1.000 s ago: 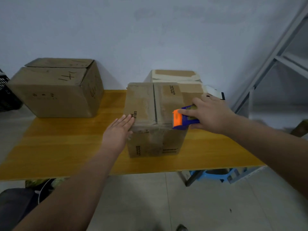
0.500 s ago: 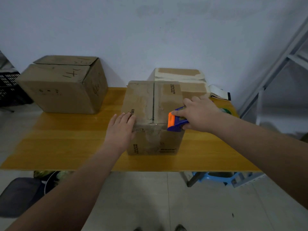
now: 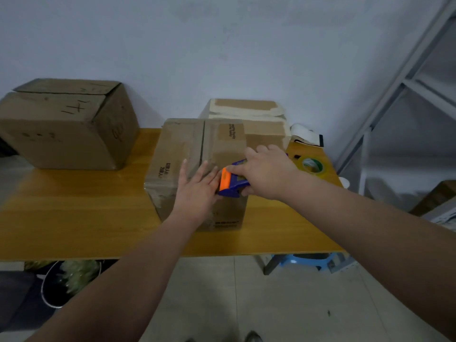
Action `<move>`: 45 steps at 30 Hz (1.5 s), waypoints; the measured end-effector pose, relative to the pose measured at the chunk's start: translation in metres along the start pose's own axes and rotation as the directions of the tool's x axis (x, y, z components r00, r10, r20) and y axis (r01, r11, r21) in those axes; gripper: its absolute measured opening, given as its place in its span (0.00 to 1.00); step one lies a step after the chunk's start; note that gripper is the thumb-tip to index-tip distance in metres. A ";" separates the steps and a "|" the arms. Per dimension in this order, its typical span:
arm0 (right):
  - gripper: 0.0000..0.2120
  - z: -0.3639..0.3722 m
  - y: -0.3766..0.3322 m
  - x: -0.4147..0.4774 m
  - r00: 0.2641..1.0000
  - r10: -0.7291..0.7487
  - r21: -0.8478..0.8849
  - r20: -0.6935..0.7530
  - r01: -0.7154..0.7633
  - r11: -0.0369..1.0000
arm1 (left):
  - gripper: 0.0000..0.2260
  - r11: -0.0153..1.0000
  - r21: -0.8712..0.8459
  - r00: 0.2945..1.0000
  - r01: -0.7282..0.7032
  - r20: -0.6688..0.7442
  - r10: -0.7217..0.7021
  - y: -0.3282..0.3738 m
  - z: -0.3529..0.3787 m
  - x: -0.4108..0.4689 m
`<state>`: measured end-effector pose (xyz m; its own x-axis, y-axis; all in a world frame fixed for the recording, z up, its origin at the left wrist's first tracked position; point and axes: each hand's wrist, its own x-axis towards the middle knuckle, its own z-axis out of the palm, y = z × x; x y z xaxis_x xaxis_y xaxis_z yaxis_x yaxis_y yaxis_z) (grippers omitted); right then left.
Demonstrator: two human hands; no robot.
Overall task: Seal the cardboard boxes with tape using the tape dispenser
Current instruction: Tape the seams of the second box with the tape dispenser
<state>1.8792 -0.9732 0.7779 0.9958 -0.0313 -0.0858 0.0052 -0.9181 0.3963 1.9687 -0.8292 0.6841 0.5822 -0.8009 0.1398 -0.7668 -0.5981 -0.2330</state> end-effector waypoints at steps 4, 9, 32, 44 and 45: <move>0.37 0.005 0.021 -0.013 0.998 -0.065 0.034 0.023 0.064 0.997 | 0.27 0.998 0.038 0.998 0.045 0.032 -0.046 0.003 0.005 0.000; 0.37 0.032 0.093 -0.064 0.995 0.077 0.059 0.069 -0.081 0.995 | 0.26 0.995 0.059 0.996 0.075 0.038 -0.077 0.007 0.007 0.002; 0.34 0.087 0.101 -0.071 0.989 0.046 0.165 -0.140 -0.023 0.986 | 0.26 1.000 -0.006 1.000 0.006 -0.022 -0.006 0.083 -0.001 0.023; 0.37 0.098 0.138 -0.098 0.991 -0.085 0.144 -0.106 0.099 0.985 | 0.27 1.000 0.003 0.999 -0.026 -0.029 0.026 0.080 0.003 0.022; 0.36 0.099 0.136 -0.096 0.992 -0.087 0.111 -0.091 0.097 0.989 | 0.26 1.000 -0.002 0.999 -0.024 -0.036 0.024 0.080 0.004 0.023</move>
<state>1.7754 -1.1340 0.7497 0.9957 0.0846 -0.0367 0.0916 -0.9550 0.2821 1.9223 -0.8951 0.6647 0.5533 -0.8157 0.1686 -0.7814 -0.5784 -0.2342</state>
